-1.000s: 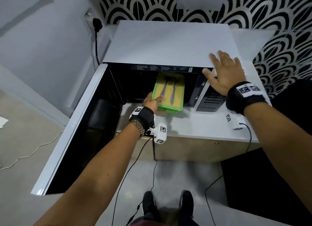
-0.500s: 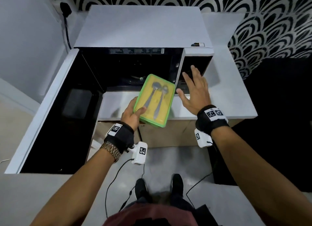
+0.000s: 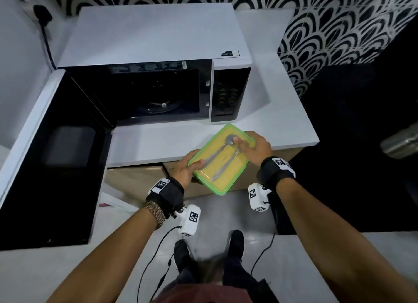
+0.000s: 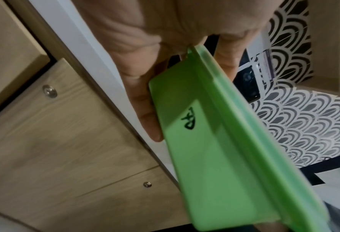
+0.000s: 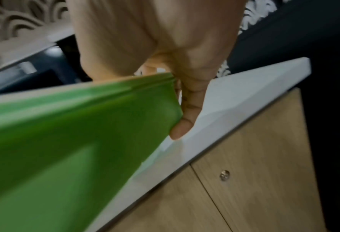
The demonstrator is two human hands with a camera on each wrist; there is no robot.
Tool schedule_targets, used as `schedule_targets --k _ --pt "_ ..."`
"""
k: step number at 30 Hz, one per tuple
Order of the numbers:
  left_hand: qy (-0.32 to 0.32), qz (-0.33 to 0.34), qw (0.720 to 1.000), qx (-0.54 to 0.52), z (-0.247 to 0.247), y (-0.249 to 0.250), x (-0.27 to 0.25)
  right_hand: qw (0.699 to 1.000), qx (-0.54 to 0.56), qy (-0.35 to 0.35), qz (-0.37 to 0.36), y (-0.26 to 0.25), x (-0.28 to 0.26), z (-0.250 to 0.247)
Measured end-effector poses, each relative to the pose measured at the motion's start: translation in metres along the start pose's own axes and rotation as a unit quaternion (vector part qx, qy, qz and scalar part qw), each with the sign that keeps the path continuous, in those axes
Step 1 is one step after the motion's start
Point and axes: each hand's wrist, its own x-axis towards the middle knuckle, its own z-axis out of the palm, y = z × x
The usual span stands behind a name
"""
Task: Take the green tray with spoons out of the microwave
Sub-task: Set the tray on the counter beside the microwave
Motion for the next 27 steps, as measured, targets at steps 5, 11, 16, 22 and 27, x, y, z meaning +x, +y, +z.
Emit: schedule_targets --k 5,11,16,22,27 --pt "0.022 -0.013 1.000 0.009 0.034 0.000 0.014 0.995 0.082 0.029 0.041 0.026 0.019 -0.014" --pt "0.029 0.028 0.986 0.161 0.076 -0.004 0.039 0.991 0.100 0.069 0.049 0.065 0.047 -0.036" --pt "0.003 0.052 0.952 0.300 0.123 0.006 0.063 0.989 0.110 0.088 0.049 0.090 0.071 -0.065" --pt "0.007 0.045 0.923 0.382 0.164 0.012 0.097 0.989 0.104 0.100 0.024 0.109 0.100 -0.101" --pt "0.011 0.029 0.896 0.442 0.193 0.018 0.122 0.991 0.073 0.116 0.013 0.114 0.126 -0.119"
